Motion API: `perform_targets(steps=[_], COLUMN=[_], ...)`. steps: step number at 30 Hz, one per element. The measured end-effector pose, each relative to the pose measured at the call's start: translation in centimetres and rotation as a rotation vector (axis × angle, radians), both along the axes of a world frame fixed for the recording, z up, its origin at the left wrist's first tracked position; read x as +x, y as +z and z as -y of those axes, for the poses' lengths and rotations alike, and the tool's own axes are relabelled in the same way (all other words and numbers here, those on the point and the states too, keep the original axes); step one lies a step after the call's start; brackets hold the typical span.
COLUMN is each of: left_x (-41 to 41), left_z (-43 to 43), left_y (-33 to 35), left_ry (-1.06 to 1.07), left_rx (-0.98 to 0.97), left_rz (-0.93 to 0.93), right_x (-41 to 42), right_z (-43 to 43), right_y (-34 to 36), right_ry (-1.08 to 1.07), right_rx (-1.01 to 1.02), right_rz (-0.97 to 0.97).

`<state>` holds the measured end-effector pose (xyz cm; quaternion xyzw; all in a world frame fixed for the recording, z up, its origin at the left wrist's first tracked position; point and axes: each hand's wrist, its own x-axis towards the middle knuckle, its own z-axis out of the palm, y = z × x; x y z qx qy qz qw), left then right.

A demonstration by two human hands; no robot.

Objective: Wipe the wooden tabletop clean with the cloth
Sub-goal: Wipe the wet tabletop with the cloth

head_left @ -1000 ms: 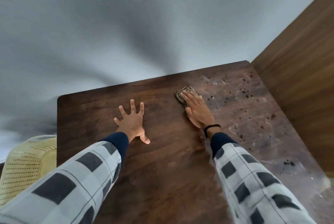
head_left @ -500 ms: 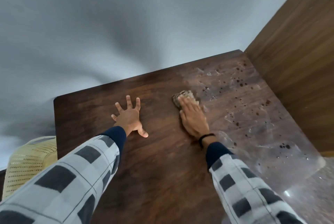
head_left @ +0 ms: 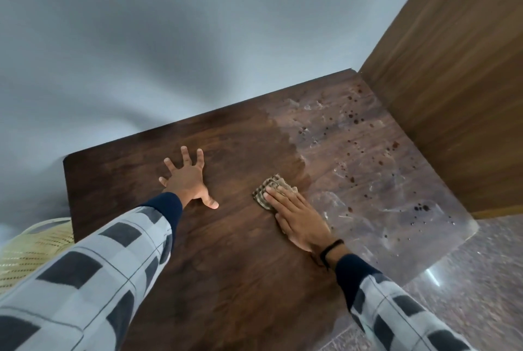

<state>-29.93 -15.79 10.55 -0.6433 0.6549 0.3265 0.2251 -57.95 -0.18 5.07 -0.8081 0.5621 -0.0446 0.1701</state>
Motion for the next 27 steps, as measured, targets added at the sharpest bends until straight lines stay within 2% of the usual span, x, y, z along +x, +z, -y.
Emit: perform_targets(steps=[2,3,6,8,10,12,15,16,18,20,21,25,27], left_x=[0.0,0.1,0.1,0.2,0.2,0.2,0.0,-0.1,0.2,0.3,0.3,0.3,0.2], left_z=[0.1,0.2,0.0,-0.1,-0.1,-0.1,0.1,0.1,0.3,0.3,0.2,0.0,0.1], left_y=[-0.1,-0.1,-0.1,-0.1,-0.1,0.0,0.1,0.1,0.2,0.0,-0.2,-0.5,-0.3], left_ry=[0.008,0.011,0.014,0.011,0.012,0.006,0.005,0.004,-0.008,-0.006,-0.009,-0.017,-0.02], left_rx=[-0.001,-0.001,-0.007,-0.002,0.0,0.002,0.001,0.001,-0.015,-0.017,-0.022,-0.031,-0.036], left_rz=[-0.002,-0.006,-0.011,-0.001,0.002,0.007,0.018,0.018,0.024,0.027,0.028,0.038,0.041], right_x=[-2.4,-3.1,-3.3,-1.5,0.0,-0.5,-3.9,-4.7,-4.9,-3.1,-2.0,-2.7,-3.8], right_z=[1.6,3.1,5.5,4.0,0.5,-2.8,-1.4,0.2,3.0,2.7,1.2,-3.7,-2.0], right_y=[0.3,0.7,1.3,1.0,0.3,-0.3,0.1,0.6,1.3,1.1,0.7,-0.7,-0.7], right_ry=[0.075,0.044,-0.263,-0.381,-0.304,-0.114,0.104,0.083,-0.139,-0.356,-0.365,0.003,0.022], right_rx=[-0.005,0.02,0.032,0.033,0.043,0.023,0.021,0.042,0.052,0.057,0.058,-0.015,-0.042], right_rz=[-0.051,-0.071,-0.064,-0.019,0.021,0.012,-0.068,-0.086,-0.059,0.017,0.042,0.005,-0.033])
